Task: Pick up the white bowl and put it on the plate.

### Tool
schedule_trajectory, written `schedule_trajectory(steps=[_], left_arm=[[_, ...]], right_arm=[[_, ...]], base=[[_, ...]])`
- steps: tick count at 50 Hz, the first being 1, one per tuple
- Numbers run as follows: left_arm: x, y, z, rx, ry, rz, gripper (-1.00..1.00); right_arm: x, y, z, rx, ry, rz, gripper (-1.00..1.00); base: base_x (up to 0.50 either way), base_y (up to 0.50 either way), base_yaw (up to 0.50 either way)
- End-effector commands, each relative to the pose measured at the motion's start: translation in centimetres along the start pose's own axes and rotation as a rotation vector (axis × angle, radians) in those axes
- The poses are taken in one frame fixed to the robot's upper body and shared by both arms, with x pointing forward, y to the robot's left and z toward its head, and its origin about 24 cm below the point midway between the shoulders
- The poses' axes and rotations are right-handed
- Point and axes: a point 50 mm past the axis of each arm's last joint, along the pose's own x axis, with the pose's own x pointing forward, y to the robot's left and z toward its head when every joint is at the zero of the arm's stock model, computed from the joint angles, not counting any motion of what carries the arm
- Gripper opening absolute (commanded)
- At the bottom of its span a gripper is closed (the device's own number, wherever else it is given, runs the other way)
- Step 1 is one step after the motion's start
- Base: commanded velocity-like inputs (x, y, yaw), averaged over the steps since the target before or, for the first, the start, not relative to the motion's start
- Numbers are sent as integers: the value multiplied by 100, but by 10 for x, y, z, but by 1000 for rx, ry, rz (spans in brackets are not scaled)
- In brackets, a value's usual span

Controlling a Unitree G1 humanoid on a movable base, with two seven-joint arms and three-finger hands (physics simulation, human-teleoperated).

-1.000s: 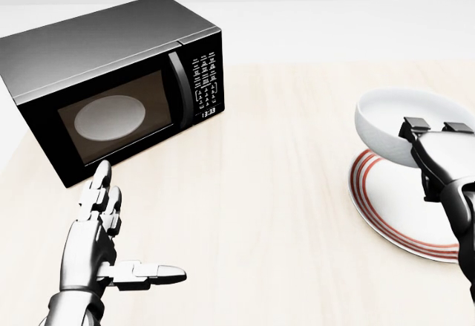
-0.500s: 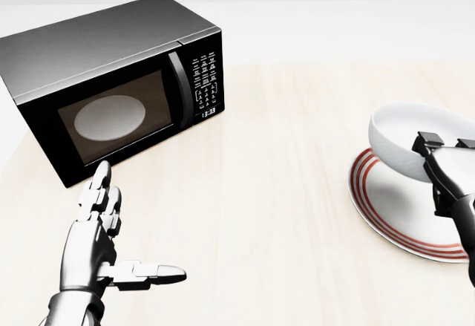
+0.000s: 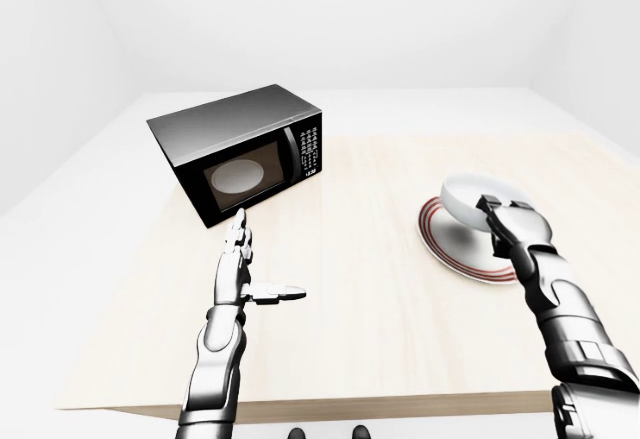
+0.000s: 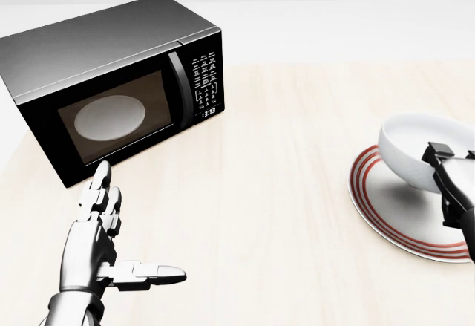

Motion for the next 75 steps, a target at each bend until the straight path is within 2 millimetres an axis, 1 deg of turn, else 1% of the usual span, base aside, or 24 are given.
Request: schedule_trajectory(steps=[1, 9, 14, 21, 47, 59, 65, 72, 73, 74, 75], left_arm=[[0, 0, 0, 1, 0, -1, 100], [0, 0, 0, 0, 1, 0, 100], [0, 0, -2, -2, 2, 3, 100], [1, 0, -1, -3, 3, 4, 100], [0, 0, -1, 1, 1, 0, 100], [0, 0, -1, 1, 1, 1, 100], [0, 0, -1, 1, 1, 0, 100], [0, 0, -1, 1, 1, 0, 100], [0, 0, -1, 2, 1, 0, 100], [0, 0, -1, 1, 1, 0, 100], [0, 0, -1, 1, 1, 0, 100]], right_arm=[[0, -5, -5, 133, 13, -33, -100], [-1, -3, -7, 136, 19, -29, -100], [-1, 3, -11, 136, 42, -24, -100], [-1, 2, -12, 138, 39, -23, -100], [-3, 13, -14, 136, 58, -4, -100], [-4, 15, -15, 135, 61, 3, -100], [-4, 13, -14, 138, 53, 2, -100], [-4, 17, -15, 136, 65, 7, -100], [-4, 17, -16, 136, 66, 7, -62], [-4, 16, -15, 136, 62, 6, 39], [-4, 16, -15, 137, 60, 6, 79]], base=[[0, 0, 0], [0, 0, 0], [0, 0, 0], [0, 0, 0], [0, 0, 0], [0, 0, 0], [0, 0, 0], [0, 0, 0], [0, 0, 0], [0, 0, 0], [0, 0, 0]])
